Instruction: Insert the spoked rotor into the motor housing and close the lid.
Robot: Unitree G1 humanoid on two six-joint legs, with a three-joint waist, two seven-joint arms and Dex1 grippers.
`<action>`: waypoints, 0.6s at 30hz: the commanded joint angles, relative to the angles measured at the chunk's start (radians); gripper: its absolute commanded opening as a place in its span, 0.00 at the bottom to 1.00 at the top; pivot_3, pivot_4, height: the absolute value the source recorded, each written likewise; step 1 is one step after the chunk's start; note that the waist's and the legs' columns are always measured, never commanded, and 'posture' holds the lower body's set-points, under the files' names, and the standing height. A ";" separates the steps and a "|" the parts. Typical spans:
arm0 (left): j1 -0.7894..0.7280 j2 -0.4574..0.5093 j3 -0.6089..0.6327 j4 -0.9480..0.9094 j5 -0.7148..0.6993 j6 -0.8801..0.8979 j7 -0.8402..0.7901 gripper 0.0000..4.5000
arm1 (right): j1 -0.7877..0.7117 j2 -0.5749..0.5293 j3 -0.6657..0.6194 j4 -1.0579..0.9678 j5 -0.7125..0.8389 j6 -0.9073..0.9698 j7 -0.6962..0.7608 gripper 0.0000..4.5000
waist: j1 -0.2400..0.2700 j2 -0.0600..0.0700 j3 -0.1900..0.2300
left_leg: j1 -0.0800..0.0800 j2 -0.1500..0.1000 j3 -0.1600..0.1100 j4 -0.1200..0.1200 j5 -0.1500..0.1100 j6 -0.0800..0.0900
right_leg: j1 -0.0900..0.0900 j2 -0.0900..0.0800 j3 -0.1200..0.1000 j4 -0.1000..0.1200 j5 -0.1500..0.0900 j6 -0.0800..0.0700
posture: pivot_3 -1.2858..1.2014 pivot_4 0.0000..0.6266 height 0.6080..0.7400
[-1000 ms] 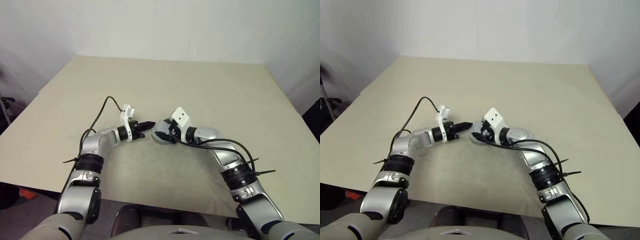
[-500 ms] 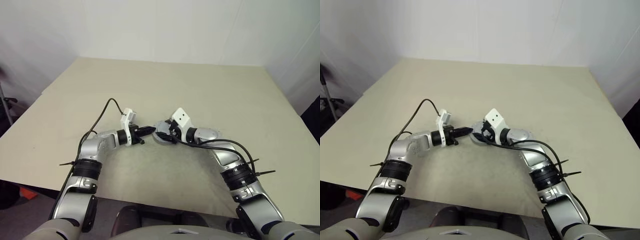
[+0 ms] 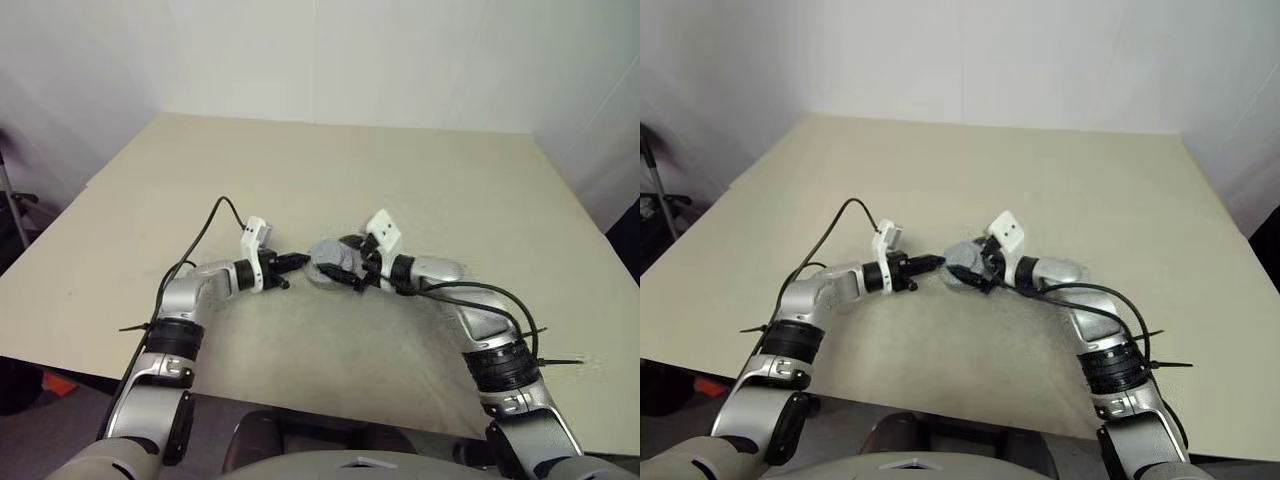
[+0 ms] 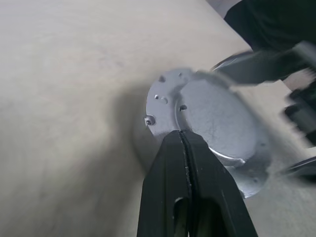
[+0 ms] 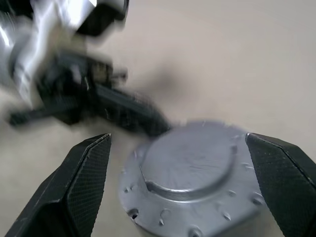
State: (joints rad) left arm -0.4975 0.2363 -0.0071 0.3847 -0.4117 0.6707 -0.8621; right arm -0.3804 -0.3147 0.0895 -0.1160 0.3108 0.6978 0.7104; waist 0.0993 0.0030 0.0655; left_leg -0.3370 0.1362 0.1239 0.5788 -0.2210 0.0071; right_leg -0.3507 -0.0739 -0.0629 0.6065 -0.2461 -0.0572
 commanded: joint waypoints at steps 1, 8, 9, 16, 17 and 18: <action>0.030 -0.003 -0.031 0.015 0.023 0.013 0.013 0.00 | -0.019 0.018 -0.142 0.019 0.083 0.113 -0.087 0.99 | 0.000 0.000 0.000 | 0.000 0.000 0.000 0.000 0.000 0.000 | 0.000 0.000 0.000 0.000 0.000 0.000 | 0.52 0.00 1.00; 0.042 -0.002 -0.024 0.002 0.015 0.012 0.013 0.00 | 0.010 0.043 -0.265 0.021 0.187 0.321 -0.184 0.99 | 0.000 0.001 -0.001 | -0.001 0.000 0.000 -0.001 0.002 -0.004 | -0.002 0.000 0.000 0.000 0.000 0.000 | 0.52 0.00 1.00; 0.043 -0.002 -0.023 0.000 0.014 0.011 0.012 0.00 | 0.013 0.048 -0.275 0.019 0.198 0.357 -0.199 0.99 | 0.000 0.001 -0.001 | -0.001 0.000 0.000 -0.001 0.002 -0.004 | -0.002 0.000 0.000 0.000 0.000 0.000 | 0.52 0.00 1.00; 0.035 -0.001 -0.016 0.006 0.014 -0.002 0.013 0.00 | -0.016 0.141 -0.397 0.033 0.312 0.557 -0.307 0.99 | 0.000 0.002 0.000 | 0.000 0.000 0.000 -0.002 0.002 -0.004 | -0.002 0.000 0.000 -0.001 0.000 0.000 | 0.52 0.00 1.00; 0.034 0.000 -0.016 0.008 0.014 -0.004 0.012 0.00 | -0.030 0.162 -0.419 0.039 0.327 0.575 -0.326 0.99 | -0.001 0.002 0.000 | 0.000 0.000 0.000 -0.002 0.002 -0.004 | -0.002 0.000 0.000 -0.001 0.000 0.000 | 0.52 0.00 1.00; 0.034 0.000 -0.016 0.009 0.014 -0.006 0.012 0.00 | -0.042 0.180 -0.440 0.046 0.341 0.592 -0.343 0.99 | -0.001 0.002 0.000 | -0.001 0.000 0.000 -0.002 0.002 -0.004 | -0.002 0.000 0.000 -0.001 0.000 0.000 | 0.52 0.00 1.00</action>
State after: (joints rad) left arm -0.4771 0.2353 -0.0031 0.3653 -0.4147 0.6512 -0.8590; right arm -0.3834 -0.1528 -0.3113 -0.0568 0.6010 1.2631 0.3930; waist 0.0981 0.0047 0.0650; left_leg -0.3373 0.1362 0.1241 0.5765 -0.2185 0.0024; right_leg -0.3535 -0.0738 -0.0630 0.6060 -0.2464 -0.0568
